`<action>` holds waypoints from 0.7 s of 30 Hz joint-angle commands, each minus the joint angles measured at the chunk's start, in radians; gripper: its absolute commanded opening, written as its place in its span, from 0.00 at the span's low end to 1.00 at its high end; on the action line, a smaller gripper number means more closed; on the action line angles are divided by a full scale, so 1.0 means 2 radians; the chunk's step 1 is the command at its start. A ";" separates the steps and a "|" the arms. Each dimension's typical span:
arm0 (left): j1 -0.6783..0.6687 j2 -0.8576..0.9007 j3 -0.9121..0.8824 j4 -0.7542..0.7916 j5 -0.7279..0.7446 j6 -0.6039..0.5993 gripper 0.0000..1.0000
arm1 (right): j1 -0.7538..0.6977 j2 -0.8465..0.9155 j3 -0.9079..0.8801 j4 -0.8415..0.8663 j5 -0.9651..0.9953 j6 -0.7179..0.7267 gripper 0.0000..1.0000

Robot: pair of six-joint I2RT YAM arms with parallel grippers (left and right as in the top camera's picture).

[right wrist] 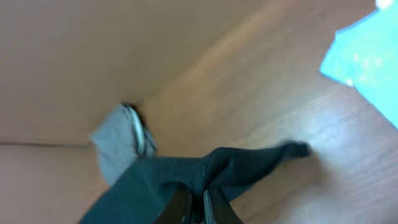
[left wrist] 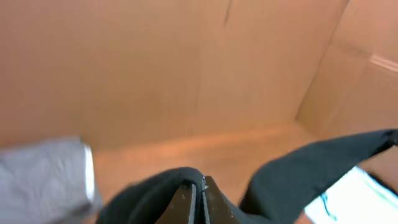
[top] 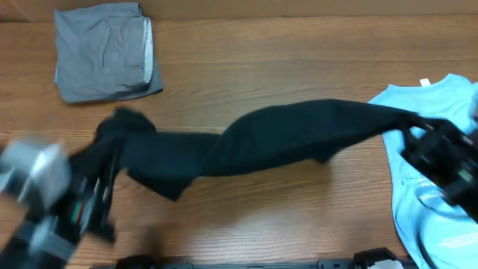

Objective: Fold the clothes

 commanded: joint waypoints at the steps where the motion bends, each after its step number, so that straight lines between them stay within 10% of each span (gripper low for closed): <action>1: -0.003 -0.003 0.039 -0.009 -0.024 -0.030 0.04 | -0.002 -0.002 0.049 -0.011 0.032 -0.004 0.04; 12: -0.003 0.053 -0.004 0.008 -0.083 -0.027 0.04 | -0.002 0.045 0.066 0.001 0.083 -0.002 0.04; 21: -0.005 0.279 -0.028 0.141 -0.035 -0.025 0.04 | -0.002 0.214 0.067 0.147 0.070 -0.063 0.04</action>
